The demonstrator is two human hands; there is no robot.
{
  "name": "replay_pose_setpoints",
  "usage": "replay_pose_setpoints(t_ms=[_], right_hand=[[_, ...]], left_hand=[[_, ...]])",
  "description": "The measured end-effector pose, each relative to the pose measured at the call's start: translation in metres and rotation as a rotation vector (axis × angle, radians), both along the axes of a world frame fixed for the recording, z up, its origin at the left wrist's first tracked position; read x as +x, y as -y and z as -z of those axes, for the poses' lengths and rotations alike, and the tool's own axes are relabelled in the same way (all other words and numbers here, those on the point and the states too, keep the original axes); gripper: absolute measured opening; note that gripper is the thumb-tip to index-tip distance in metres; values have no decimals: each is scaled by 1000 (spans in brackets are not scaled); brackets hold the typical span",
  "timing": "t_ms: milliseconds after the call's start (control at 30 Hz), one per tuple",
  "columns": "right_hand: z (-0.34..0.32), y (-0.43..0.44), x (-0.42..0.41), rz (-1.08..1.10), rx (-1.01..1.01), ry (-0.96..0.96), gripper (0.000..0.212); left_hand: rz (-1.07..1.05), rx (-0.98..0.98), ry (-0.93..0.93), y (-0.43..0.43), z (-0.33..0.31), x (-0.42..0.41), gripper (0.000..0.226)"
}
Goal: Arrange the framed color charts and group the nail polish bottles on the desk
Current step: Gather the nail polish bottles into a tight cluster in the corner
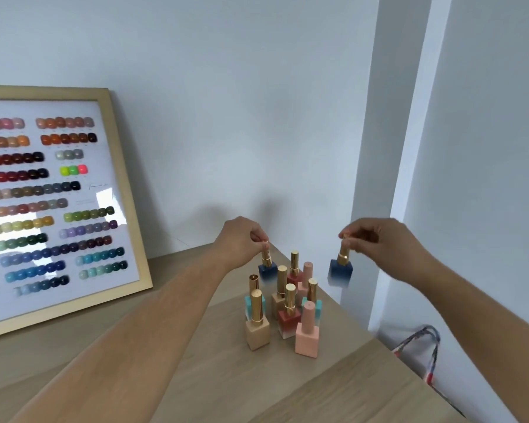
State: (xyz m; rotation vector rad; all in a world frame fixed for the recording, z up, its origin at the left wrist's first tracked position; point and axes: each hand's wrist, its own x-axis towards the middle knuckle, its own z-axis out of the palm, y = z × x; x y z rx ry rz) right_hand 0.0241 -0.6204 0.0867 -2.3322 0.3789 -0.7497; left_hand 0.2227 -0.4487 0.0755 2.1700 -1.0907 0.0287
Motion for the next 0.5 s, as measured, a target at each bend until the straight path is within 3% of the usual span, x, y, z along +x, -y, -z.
replay_pose_setpoints(t_ms=[200,500], right_hand=[[-20,27,75,2,-3,38,6],[36,24,185,-118,43,-30,13]], left_hand=[[-43,-66,38,13,-7,32,15],[-119,-80,55,27,20,76,15]])
